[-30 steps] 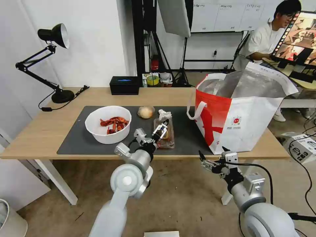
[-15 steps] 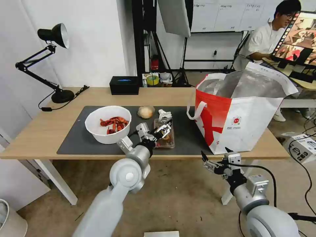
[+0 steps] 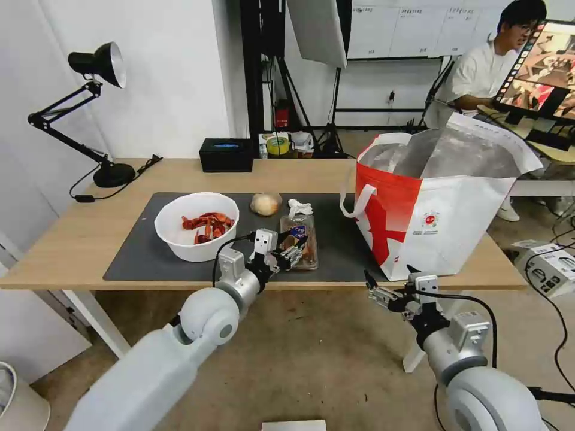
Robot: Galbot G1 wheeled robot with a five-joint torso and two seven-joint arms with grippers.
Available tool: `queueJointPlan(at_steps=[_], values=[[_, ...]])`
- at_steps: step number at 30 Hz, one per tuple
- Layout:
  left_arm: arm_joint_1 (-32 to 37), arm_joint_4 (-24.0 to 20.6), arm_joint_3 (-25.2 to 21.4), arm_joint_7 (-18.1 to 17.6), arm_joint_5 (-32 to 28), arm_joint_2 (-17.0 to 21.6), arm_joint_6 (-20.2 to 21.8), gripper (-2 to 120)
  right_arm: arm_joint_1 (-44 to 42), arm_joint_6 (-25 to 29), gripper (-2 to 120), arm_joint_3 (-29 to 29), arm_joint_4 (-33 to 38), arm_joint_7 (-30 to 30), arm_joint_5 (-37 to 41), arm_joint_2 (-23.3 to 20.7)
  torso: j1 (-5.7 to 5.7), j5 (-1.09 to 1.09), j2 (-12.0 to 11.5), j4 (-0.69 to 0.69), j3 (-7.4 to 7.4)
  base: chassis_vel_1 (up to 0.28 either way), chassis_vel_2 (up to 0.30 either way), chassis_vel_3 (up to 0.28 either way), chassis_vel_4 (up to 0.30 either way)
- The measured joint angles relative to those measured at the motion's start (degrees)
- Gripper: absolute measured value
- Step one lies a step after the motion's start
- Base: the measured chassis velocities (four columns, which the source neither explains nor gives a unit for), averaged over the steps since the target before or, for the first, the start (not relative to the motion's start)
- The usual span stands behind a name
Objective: Pick up the trash from the table and place it into the takeout bag.
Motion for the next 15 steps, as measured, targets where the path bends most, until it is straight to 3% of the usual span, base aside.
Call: queueJointPlan(at_steps=[9,15], values=[[-2.7,4.0,4.1,1.3,0.5,1.5,-0.7,0,3.1,3.8,100,-1.2,-1.4,0.0,11.4,-0.8,0.0,0.0,0.0,0.01,0.0,0.0,0.0,0.0,0.0],[-4.2,5.9,6.3,1.6,0.5,0.9,-1.1,0,7.1,5.2,100,-1.8,-2.8,1.5,22.5,-1.0,0.0,0.0,0.0,0.0,0.0,0.0,0.0,0.0,0.0]])
